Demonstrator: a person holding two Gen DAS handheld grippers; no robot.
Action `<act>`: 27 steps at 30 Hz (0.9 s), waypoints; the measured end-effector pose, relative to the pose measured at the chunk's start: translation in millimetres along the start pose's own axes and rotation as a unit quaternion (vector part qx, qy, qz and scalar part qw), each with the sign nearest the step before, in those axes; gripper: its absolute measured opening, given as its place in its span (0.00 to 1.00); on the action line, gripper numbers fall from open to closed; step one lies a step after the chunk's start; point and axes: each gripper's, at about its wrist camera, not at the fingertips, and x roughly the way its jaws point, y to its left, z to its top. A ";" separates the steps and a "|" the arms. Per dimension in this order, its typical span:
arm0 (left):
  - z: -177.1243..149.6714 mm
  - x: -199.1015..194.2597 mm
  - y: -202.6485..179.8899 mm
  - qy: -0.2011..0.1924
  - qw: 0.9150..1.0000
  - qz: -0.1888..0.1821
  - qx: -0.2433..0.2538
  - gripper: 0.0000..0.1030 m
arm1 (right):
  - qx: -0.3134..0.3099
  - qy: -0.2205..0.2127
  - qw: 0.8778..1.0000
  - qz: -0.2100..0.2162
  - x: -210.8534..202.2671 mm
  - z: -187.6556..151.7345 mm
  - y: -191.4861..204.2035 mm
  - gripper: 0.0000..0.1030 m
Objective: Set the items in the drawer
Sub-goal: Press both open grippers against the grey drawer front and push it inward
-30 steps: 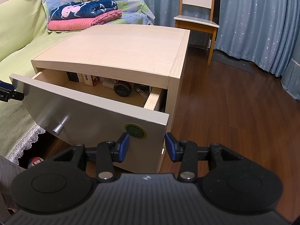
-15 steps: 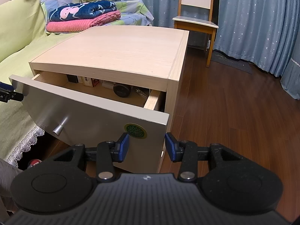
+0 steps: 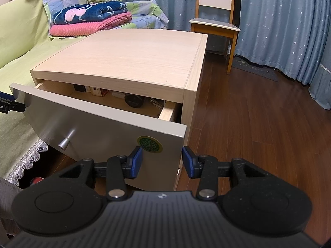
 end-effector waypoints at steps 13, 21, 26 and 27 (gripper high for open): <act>3.2 1.8 -2.4 0.010 1.000 0.011 -0.006 0.64 | 0.006 -0.002 1.000 -0.002 1.6 1.5 -0.7 0.37; -3.4 -14.0 -27.5 0.025 0.999 0.009 -0.042 0.64 | 0.061 -0.011 0.998 -0.012 -13.9 -16.5 18.5 0.37; -3.1 -16.9 -54.6 0.017 0.999 -0.006 -0.051 0.65 | 0.074 -0.019 0.997 0.003 -10.8 -21.7 36.6 0.37; -3.3 -15.0 -58.9 0.015 0.998 -0.006 -0.053 0.65 | 0.075 -0.021 0.997 0.003 -9.1 -21.8 39.2 0.37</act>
